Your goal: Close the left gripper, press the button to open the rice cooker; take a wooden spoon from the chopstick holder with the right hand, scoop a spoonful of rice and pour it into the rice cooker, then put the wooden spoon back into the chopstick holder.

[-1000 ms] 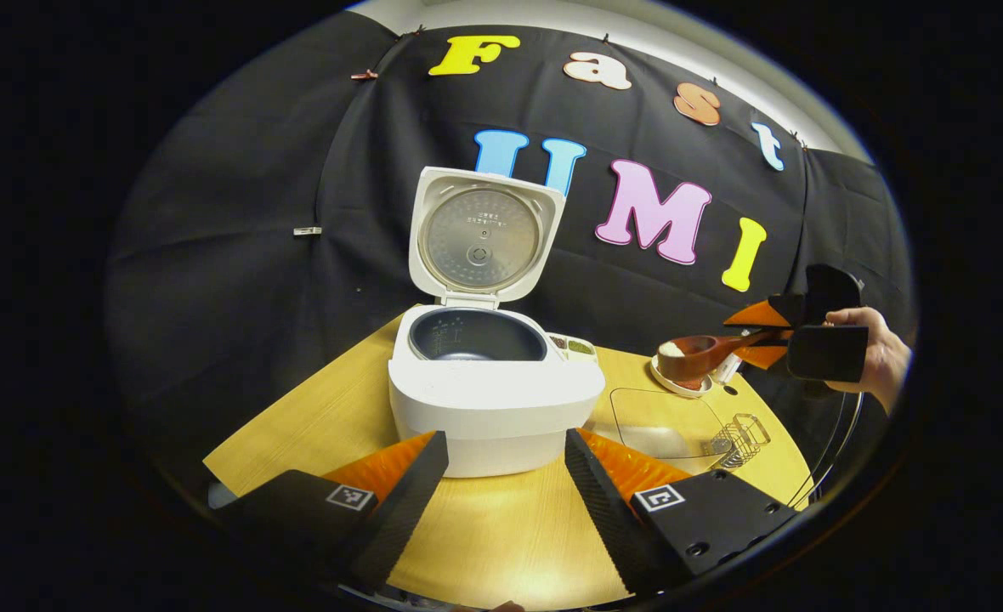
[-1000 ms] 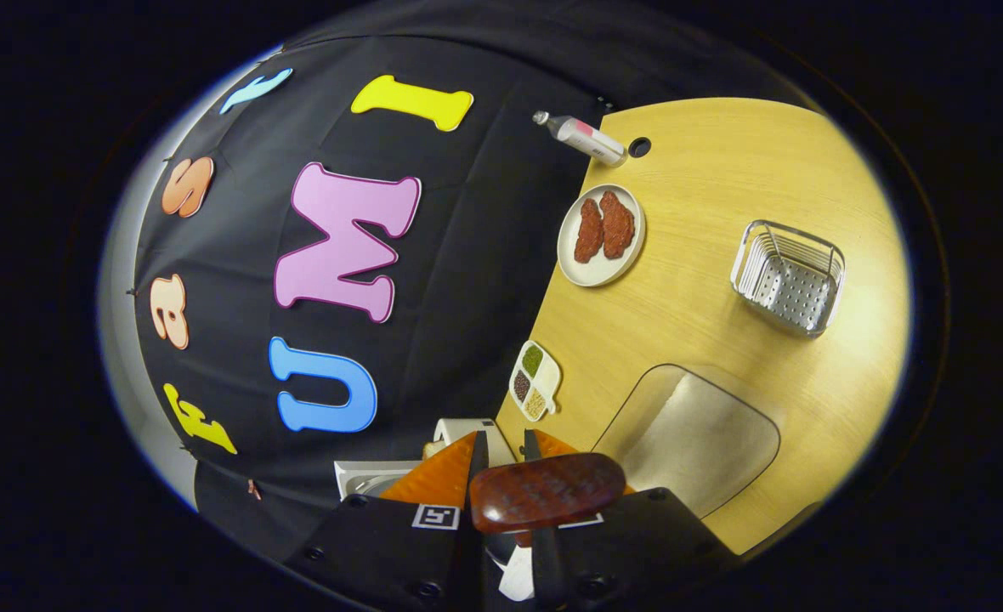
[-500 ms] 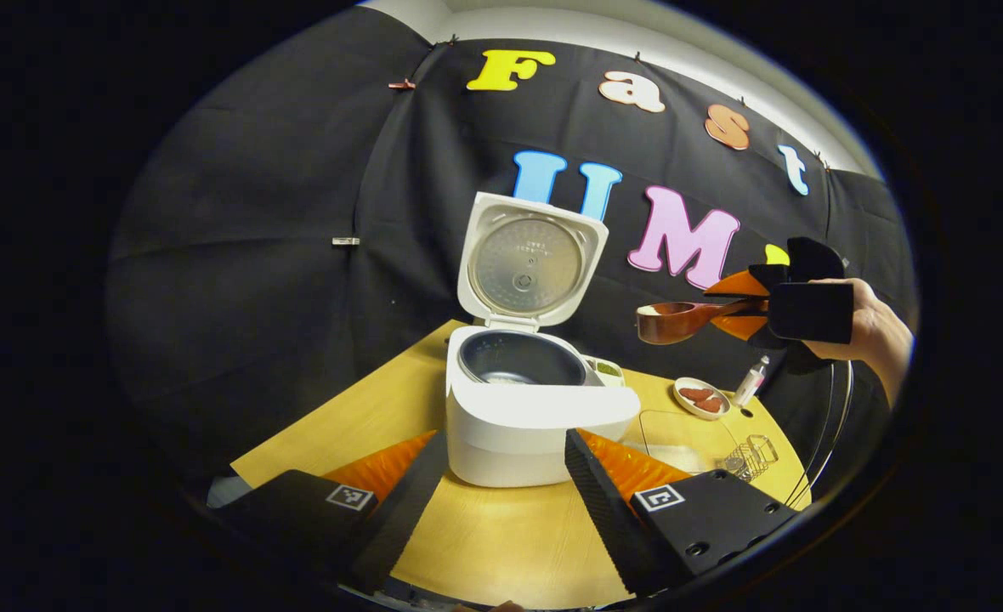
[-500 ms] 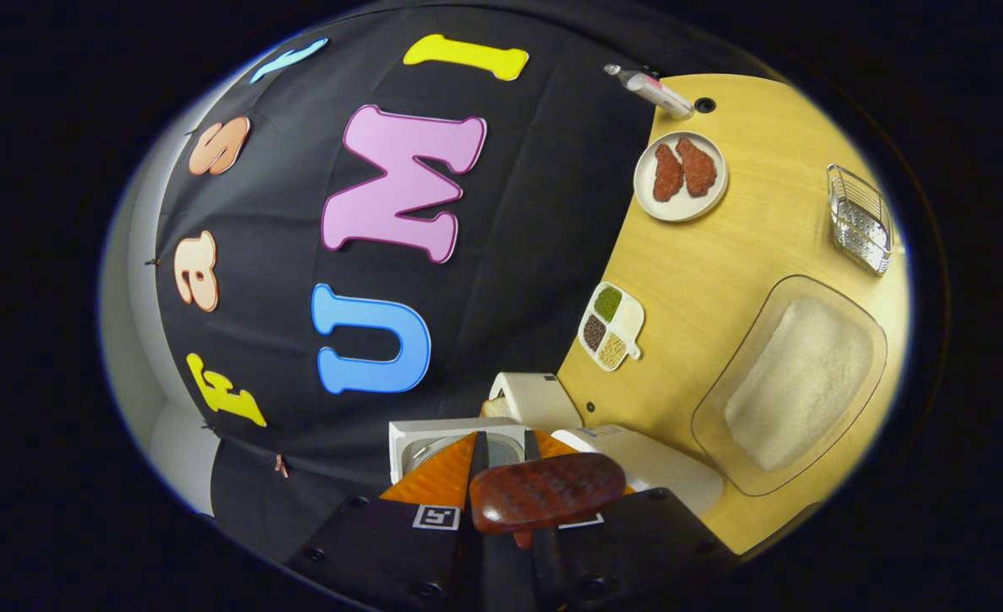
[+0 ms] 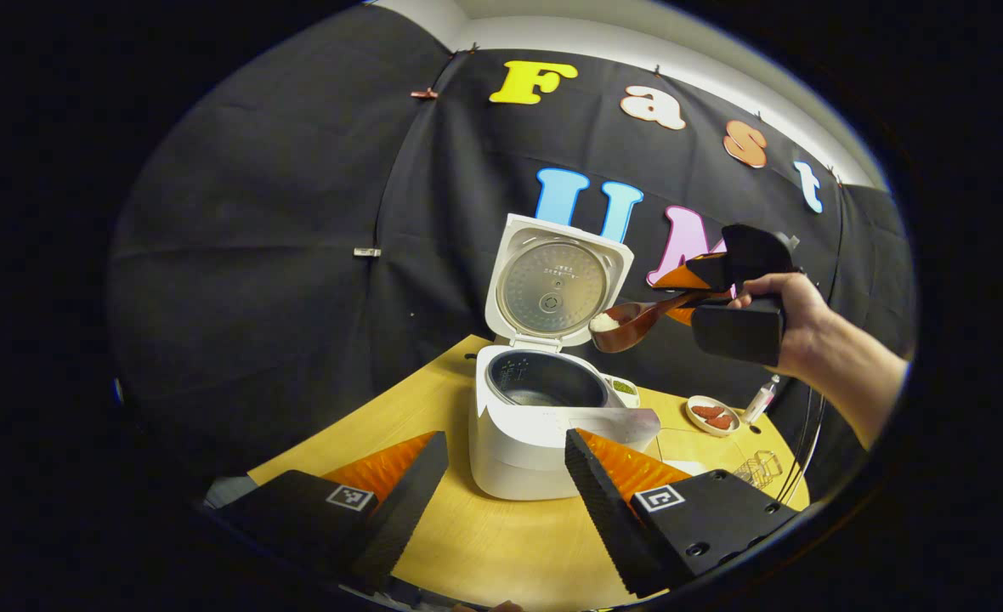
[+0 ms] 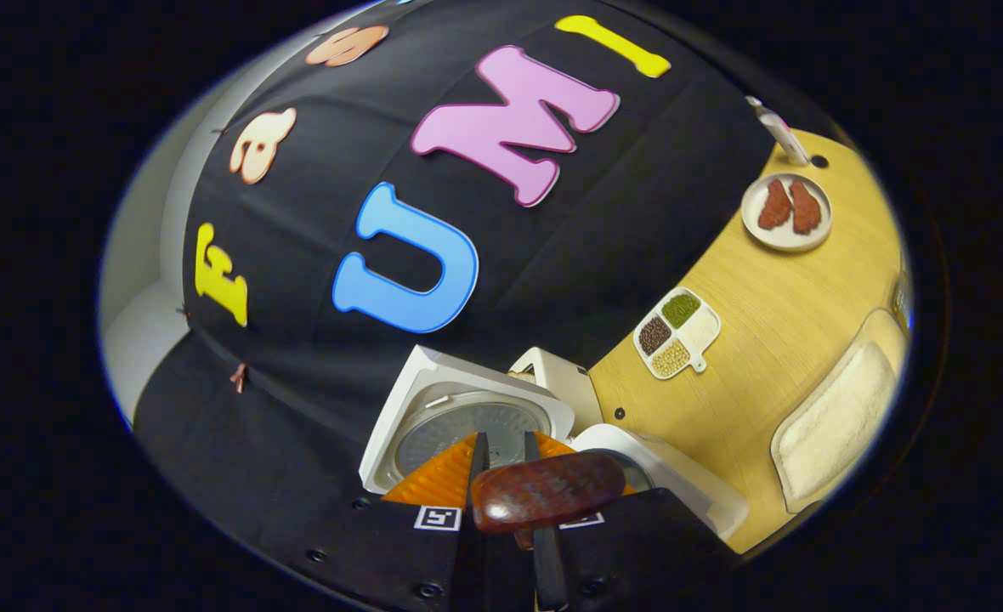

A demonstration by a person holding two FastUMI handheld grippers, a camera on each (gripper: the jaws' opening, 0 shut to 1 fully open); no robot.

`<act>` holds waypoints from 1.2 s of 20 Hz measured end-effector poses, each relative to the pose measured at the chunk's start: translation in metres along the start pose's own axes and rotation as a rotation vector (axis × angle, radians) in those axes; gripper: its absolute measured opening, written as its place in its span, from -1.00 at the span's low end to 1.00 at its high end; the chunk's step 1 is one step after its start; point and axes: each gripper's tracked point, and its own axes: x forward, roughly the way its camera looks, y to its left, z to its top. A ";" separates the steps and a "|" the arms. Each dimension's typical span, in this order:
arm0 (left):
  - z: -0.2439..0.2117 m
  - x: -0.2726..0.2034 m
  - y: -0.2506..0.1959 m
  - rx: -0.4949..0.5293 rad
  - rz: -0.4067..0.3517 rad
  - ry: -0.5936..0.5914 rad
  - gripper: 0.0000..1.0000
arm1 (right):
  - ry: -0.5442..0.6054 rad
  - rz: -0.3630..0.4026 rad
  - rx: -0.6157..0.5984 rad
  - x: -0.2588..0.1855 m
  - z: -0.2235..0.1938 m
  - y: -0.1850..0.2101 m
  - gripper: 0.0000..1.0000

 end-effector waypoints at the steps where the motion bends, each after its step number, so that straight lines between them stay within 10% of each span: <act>1: -0.001 0.001 0.001 -0.021 -0.008 0.005 0.92 | -0.008 0.001 -0.058 0.004 -0.005 0.002 -0.61; 17: -0.010 0.003 0.038 -0.030 0.045 0.044 0.94 | 0.145 0.061 -0.671 0.078 -0.099 0.008 -0.60; 24: -0.011 0.004 0.033 -0.023 0.033 0.050 0.92 | 0.157 0.170 -1.143 0.077 -0.128 0.030 -0.58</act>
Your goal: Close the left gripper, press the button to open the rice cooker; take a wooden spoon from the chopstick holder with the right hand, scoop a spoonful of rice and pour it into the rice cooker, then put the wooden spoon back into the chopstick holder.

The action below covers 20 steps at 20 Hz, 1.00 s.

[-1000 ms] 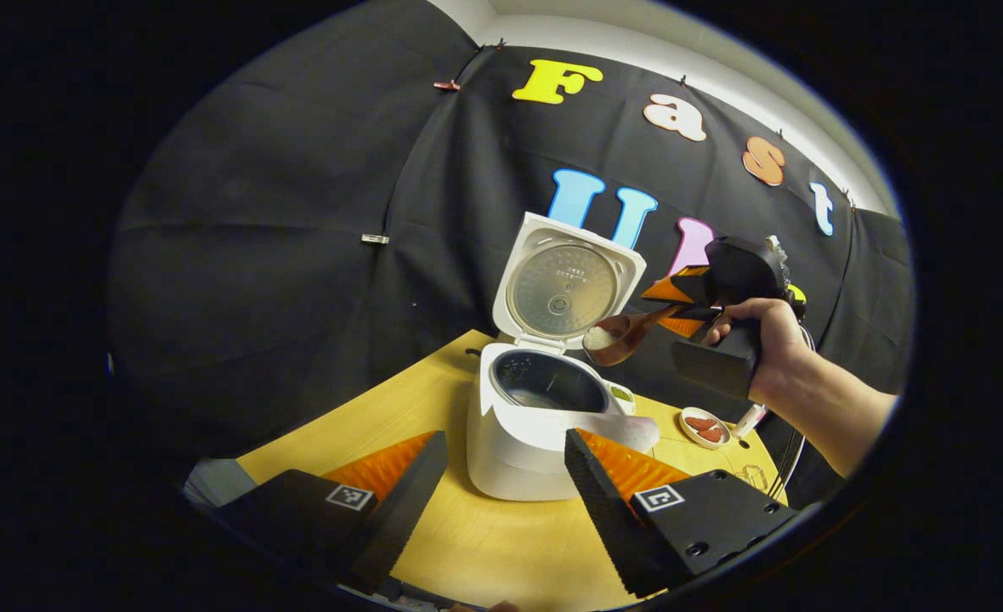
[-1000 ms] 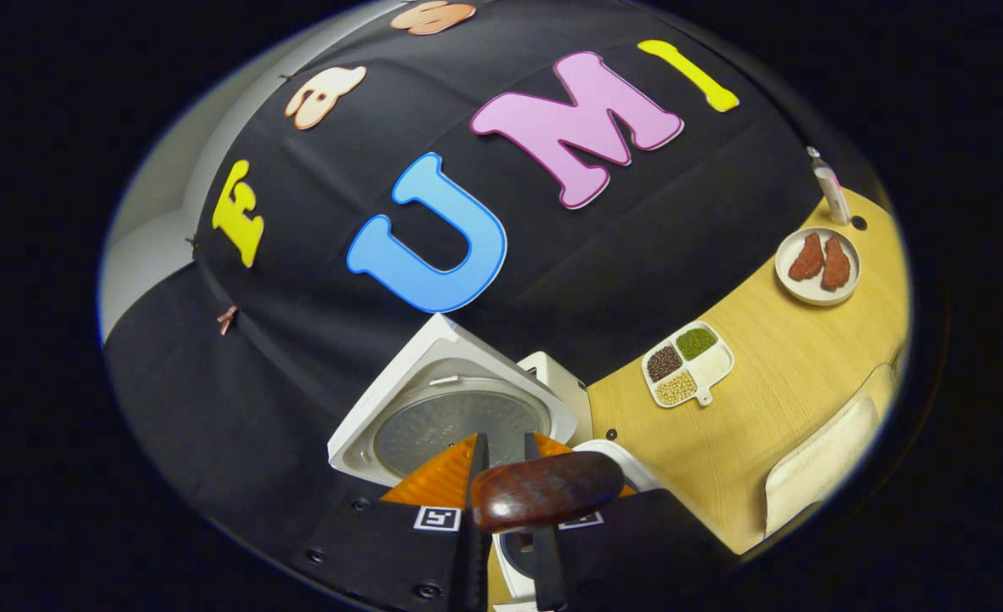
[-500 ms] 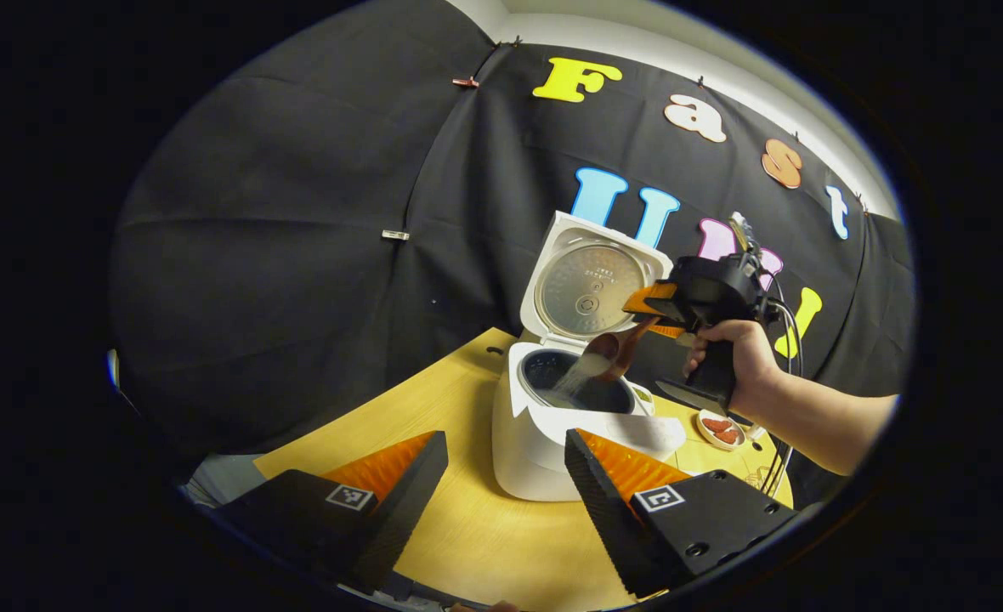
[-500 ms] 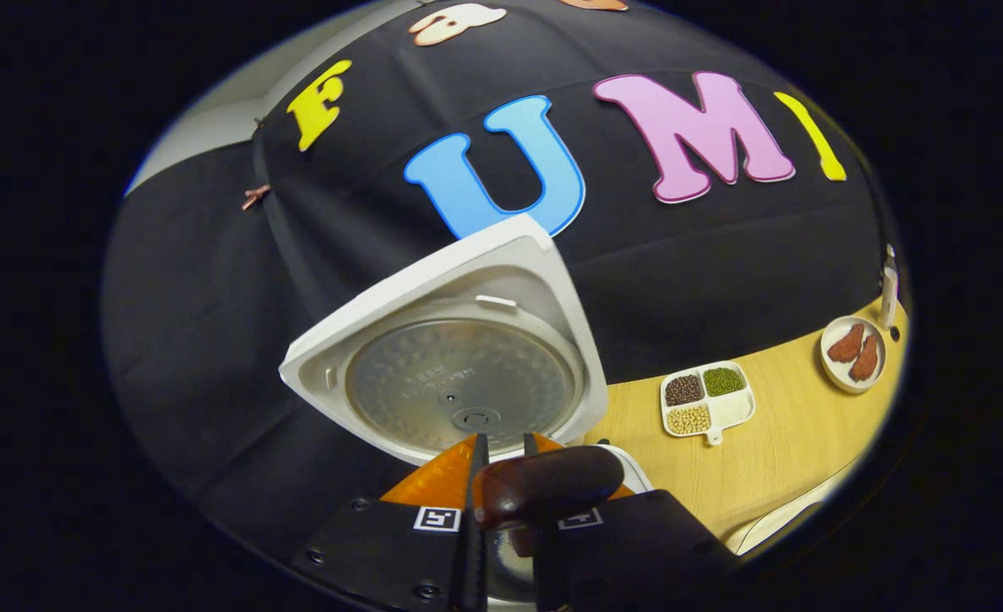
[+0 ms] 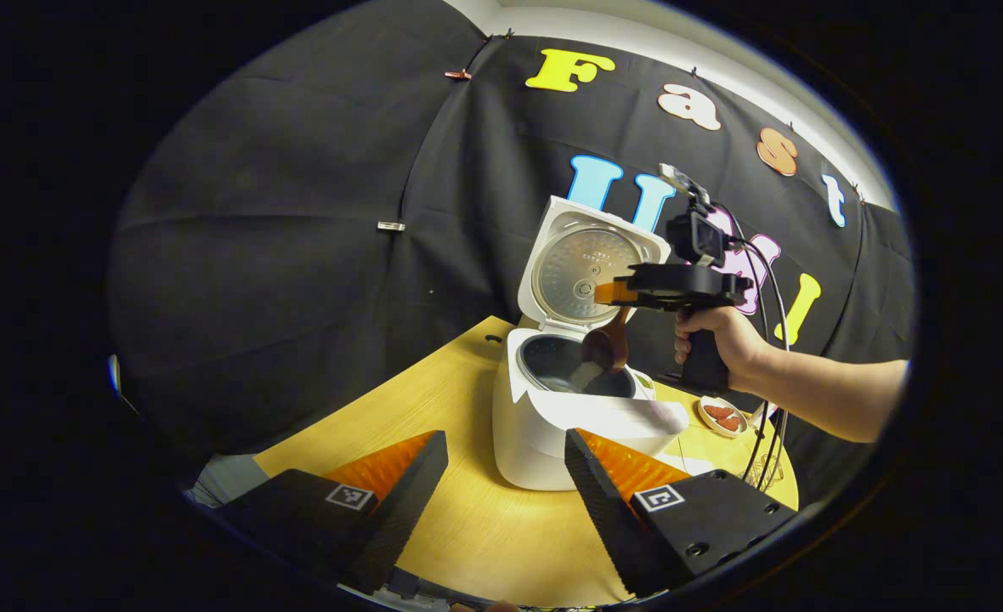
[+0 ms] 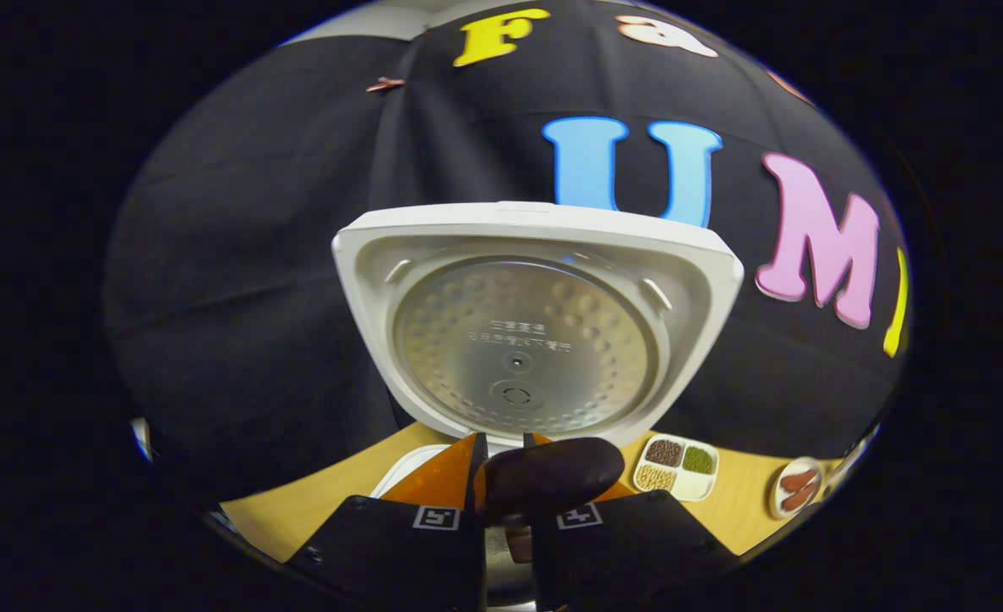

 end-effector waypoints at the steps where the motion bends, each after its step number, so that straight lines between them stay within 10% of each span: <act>1: 0.001 0.000 0.000 0.000 -0.003 -0.002 0.92 | -0.007 0.012 -0.041 0.000 0.001 0.007 -0.60; 8: 0.001 -0.008 -0.003 0.001 0.001 -0.015 0.92 | -0.014 0.045 -0.253 -0.010 -0.007 0.035 -0.58; 20: 0.000 -0.017 -0.041 0.041 -0.039 -0.027 0.92 | -0.106 0.002 0.318 -0.114 0.047 -0.077 -0.50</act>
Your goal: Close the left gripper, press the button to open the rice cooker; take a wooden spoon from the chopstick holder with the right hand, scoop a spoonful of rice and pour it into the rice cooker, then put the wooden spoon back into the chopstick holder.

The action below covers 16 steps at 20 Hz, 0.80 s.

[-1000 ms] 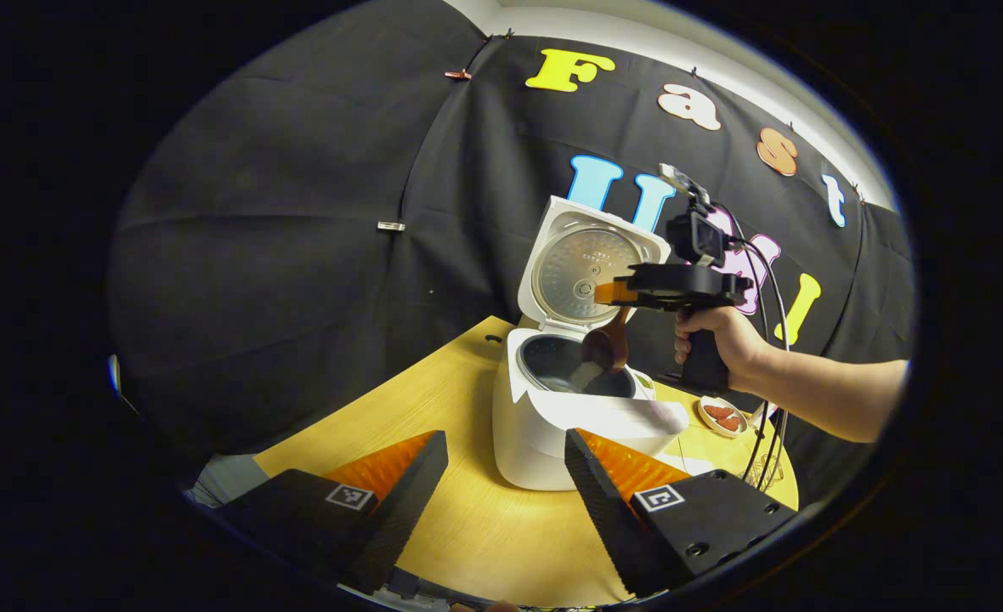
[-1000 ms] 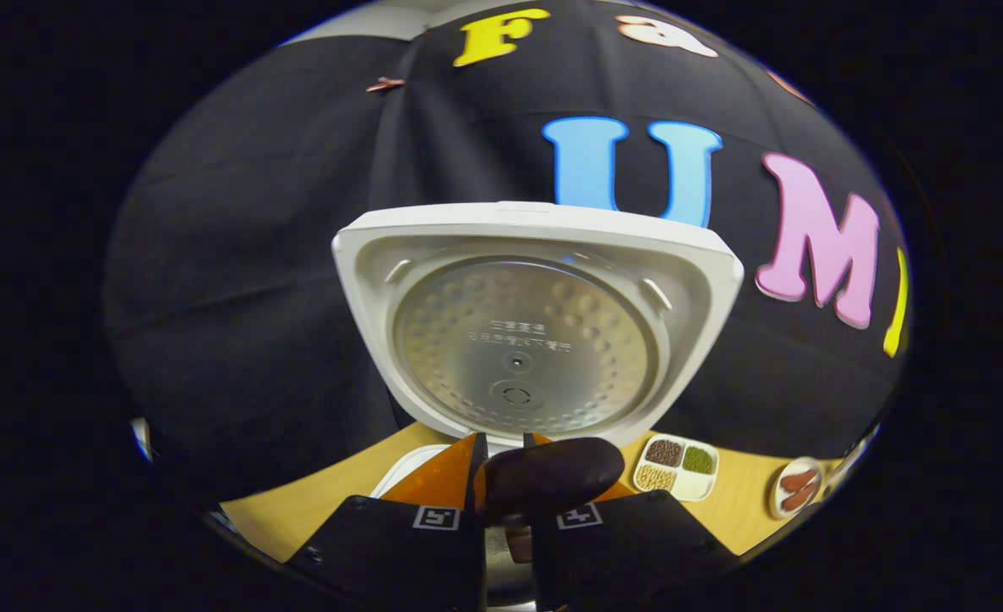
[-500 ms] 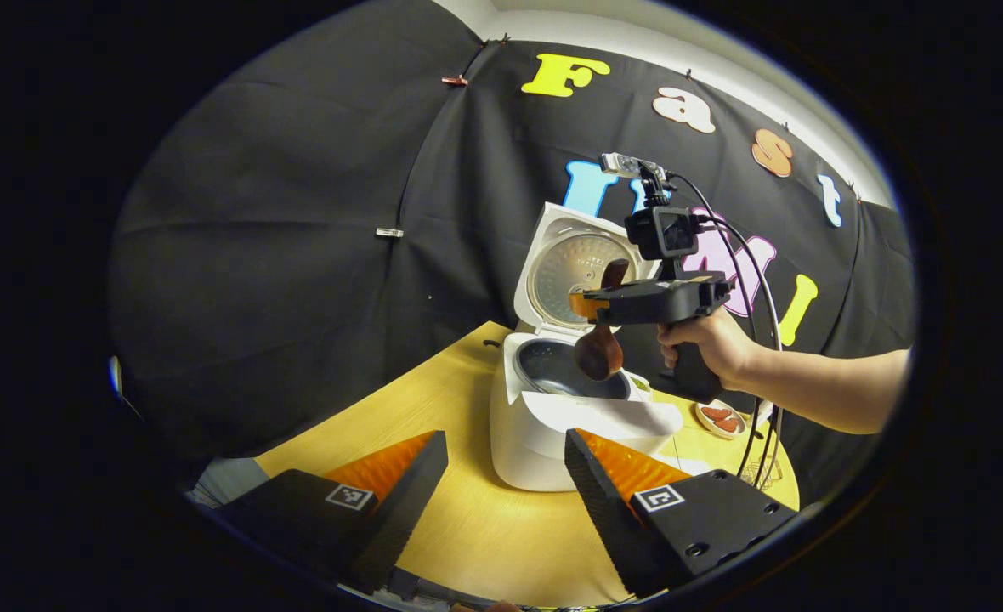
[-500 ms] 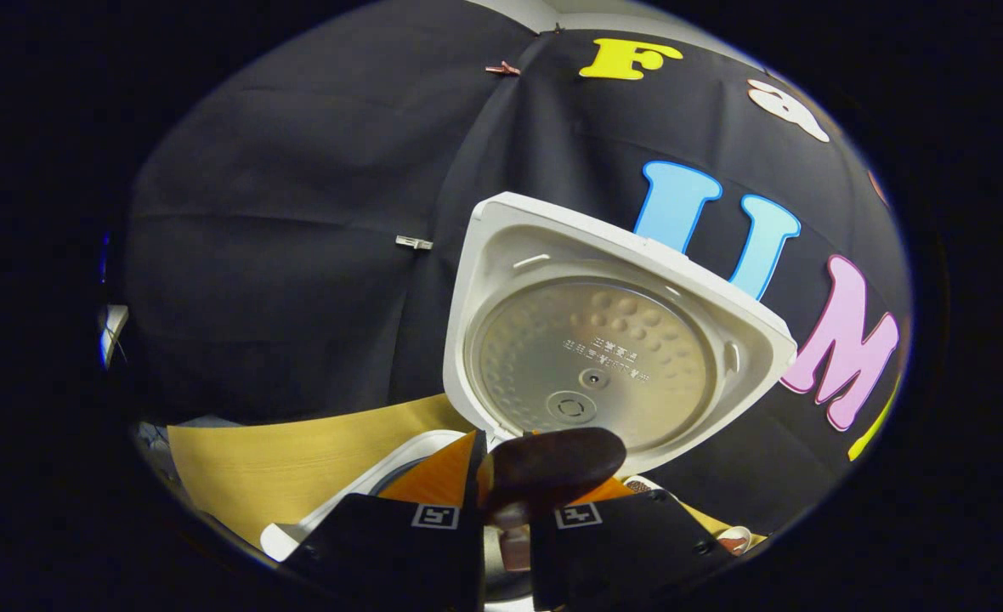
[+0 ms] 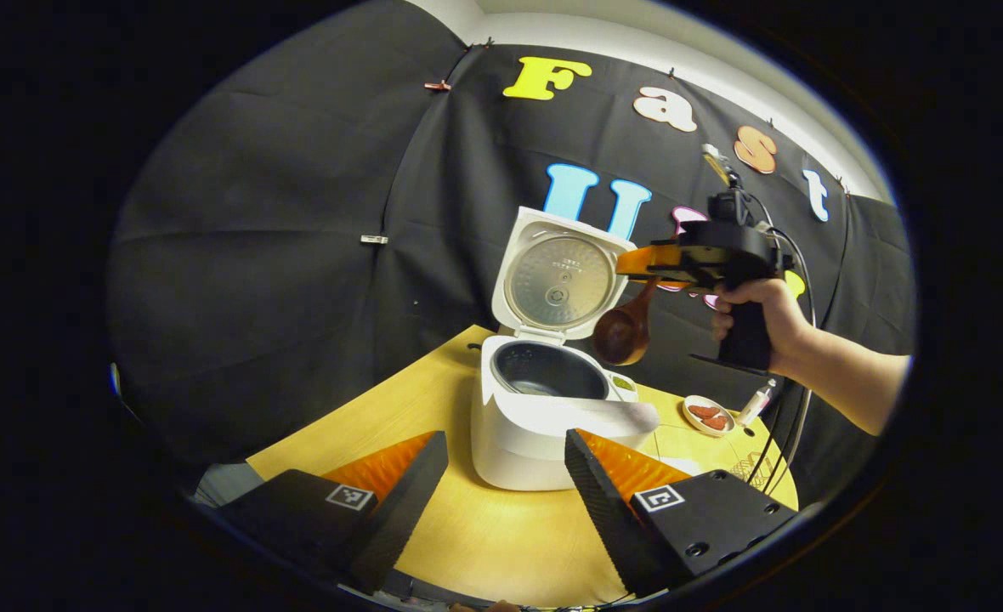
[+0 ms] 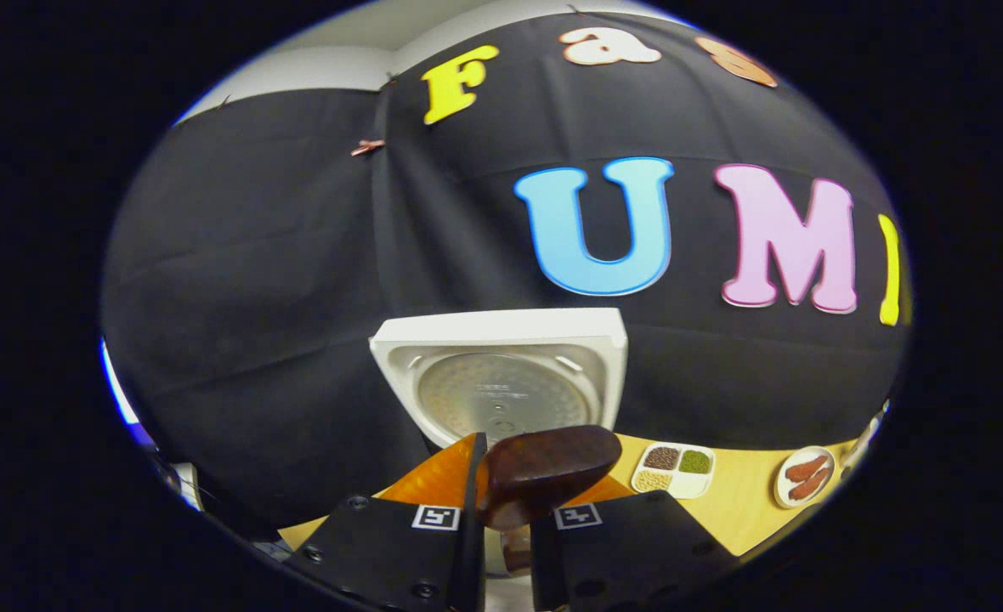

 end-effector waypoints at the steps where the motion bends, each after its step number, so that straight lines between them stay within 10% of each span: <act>1: 0.000 0.001 -0.005 0.008 0.002 0.000 0.92 | -0.010 -0.022 0.024 -0.013 0.004 -0.018 -0.50; 16: -0.015 0.008 -0.148 0.075 -0.088 0.040 0.92 | -0.073 -0.500 0.256 -0.242 -0.034 -0.329 -0.49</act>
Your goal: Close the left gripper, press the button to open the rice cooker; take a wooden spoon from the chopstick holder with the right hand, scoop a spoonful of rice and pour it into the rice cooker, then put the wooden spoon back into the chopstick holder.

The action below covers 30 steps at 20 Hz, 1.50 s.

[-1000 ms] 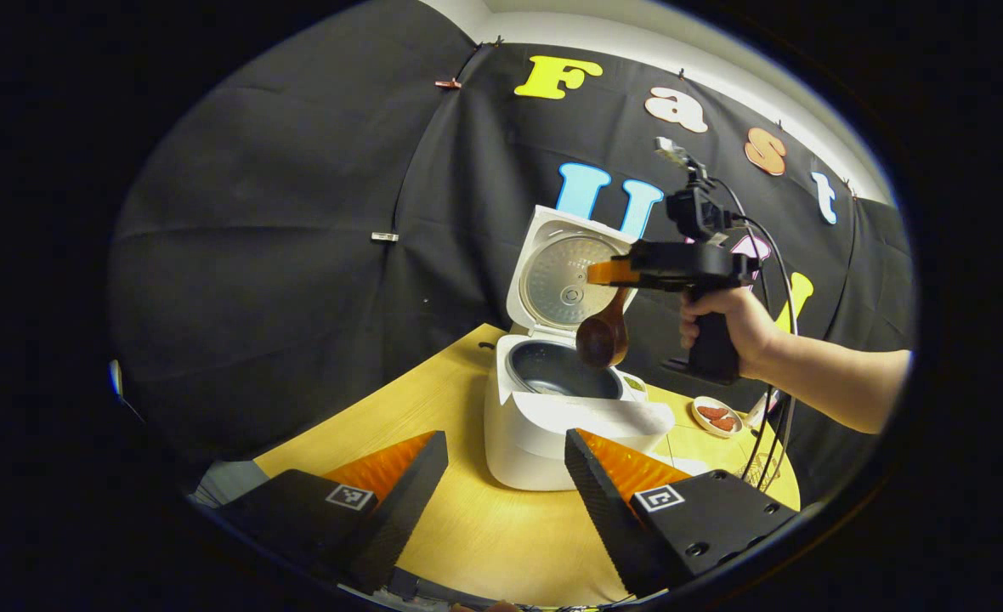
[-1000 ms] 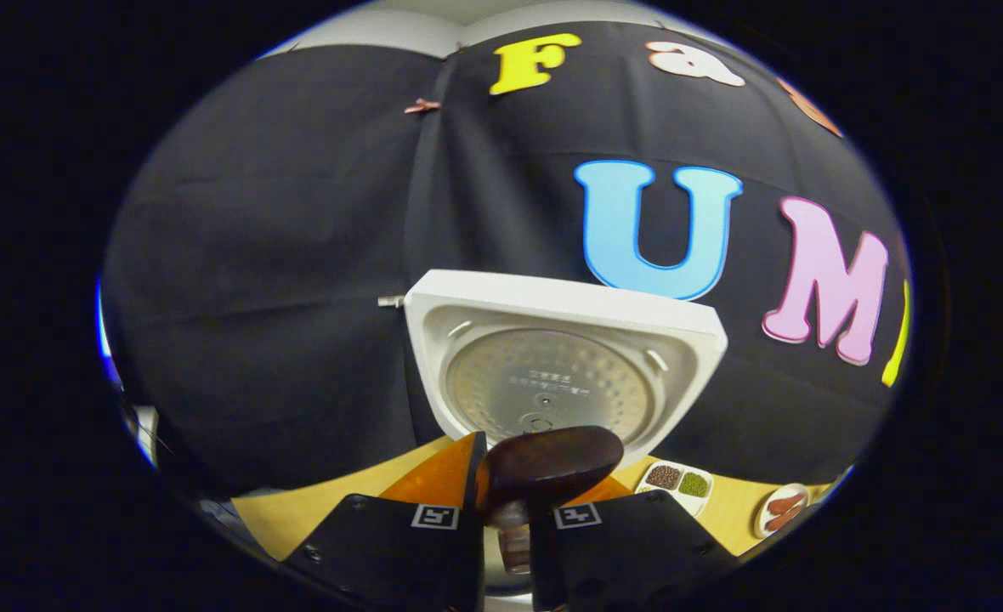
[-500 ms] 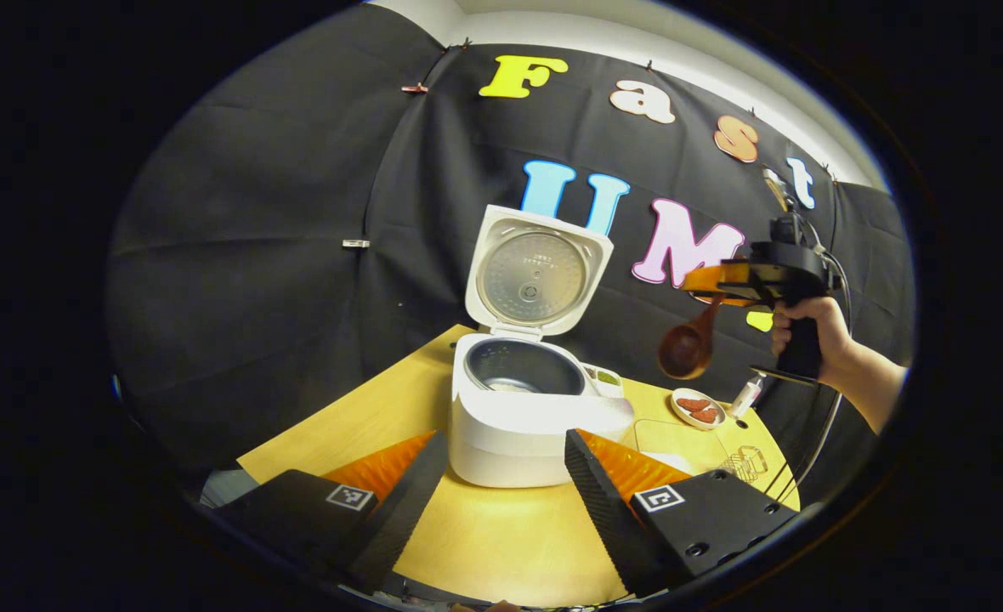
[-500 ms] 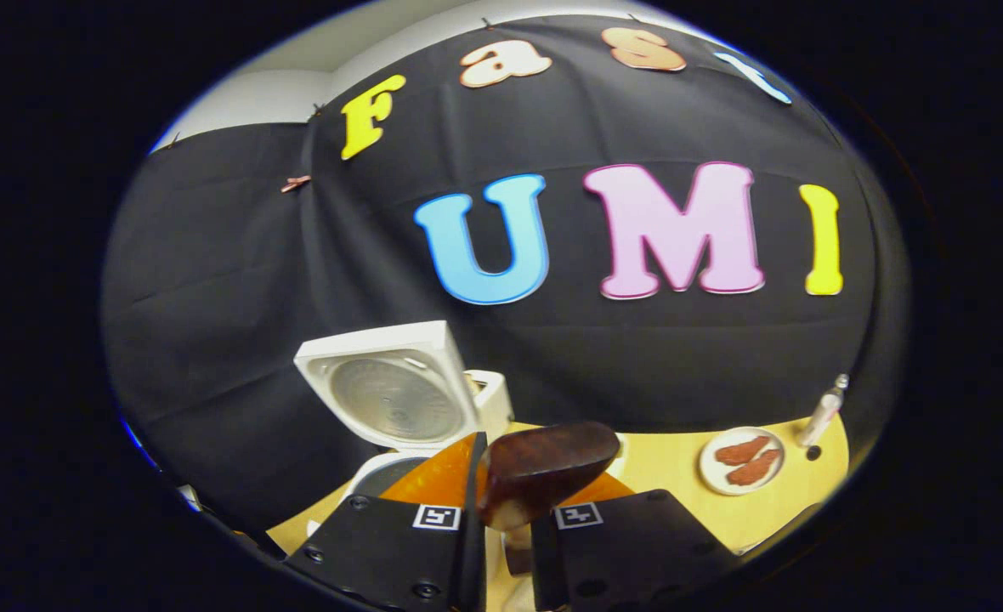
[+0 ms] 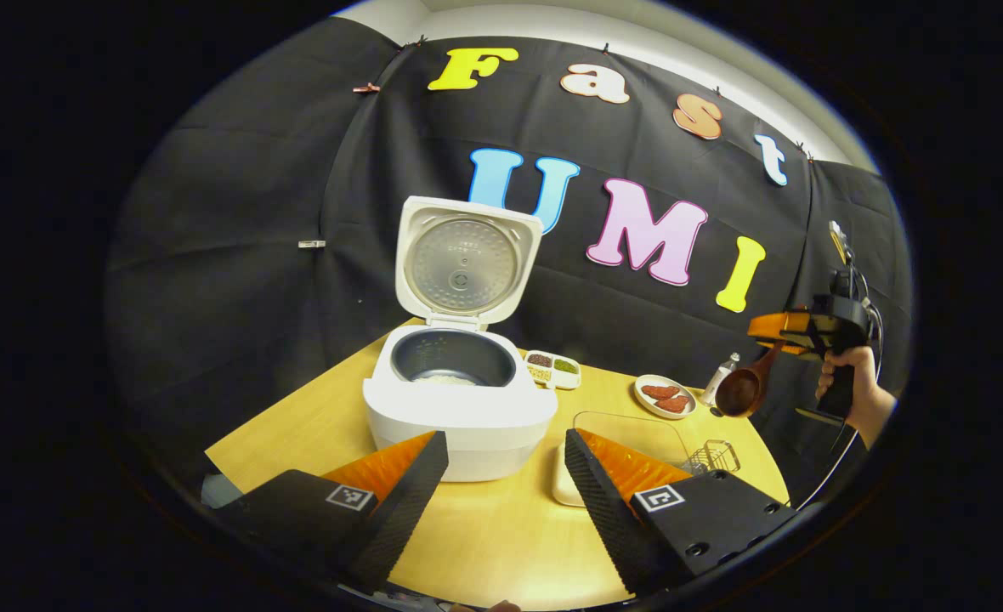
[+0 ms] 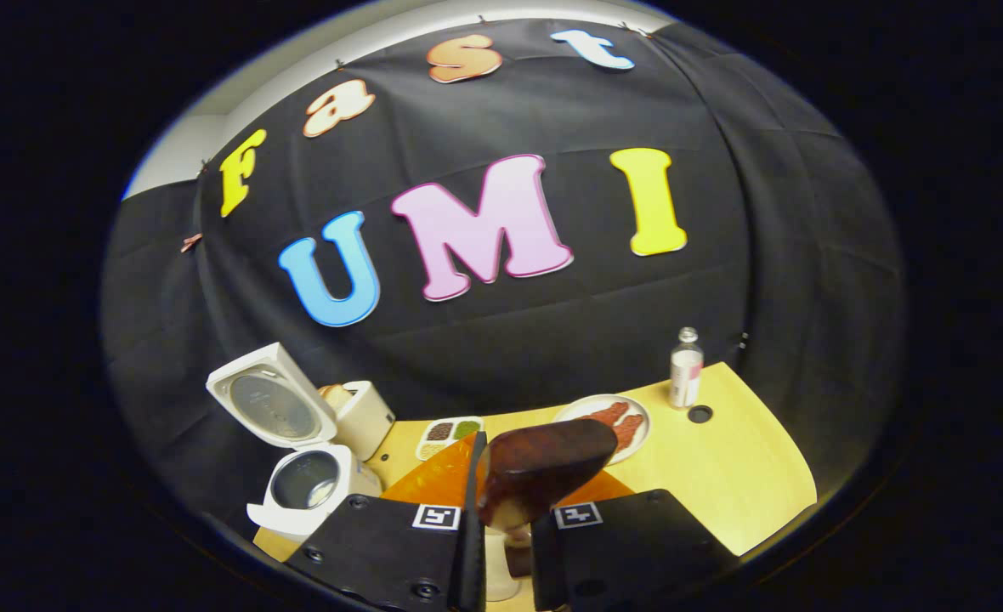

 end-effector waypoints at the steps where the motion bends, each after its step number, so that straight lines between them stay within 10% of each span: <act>1: 0.002 0.001 -0.009 -0.004 -0.002 -0.002 0.92 | 0.012 -0.030 0.029 0.001 -0.005 -0.019 -0.49; 9: 0.018 0.008 -0.026 0.067 0.064 -0.002 0.92 | 0.127 -0.139 0.215 0.015 -0.083 -0.110 -0.58; 23: 0.007 -0.015 -0.037 0.034 0.138 0.032 0.91 | 0.206 -0.136 0.367 0.033 -0.157 -0.128 -0.53; 25: 0.012 -0.012 -0.037 0.029 0.136 0.021 0.91 | 0.205 -0.128 0.353 0.026 -0.155 -0.130 -0.12; 26: 0.016 -0.010 -0.037 0.030 0.134 0.013 0.92 | 0.201 -0.125 0.343 0.024 -0.154 -0.130 -0.24; 30: 0.043 -0.002 -0.030 0.068 0.146 -0.035 0.92 | 0.185 -0.154 0.306 0.006 -0.145 -0.142 0.96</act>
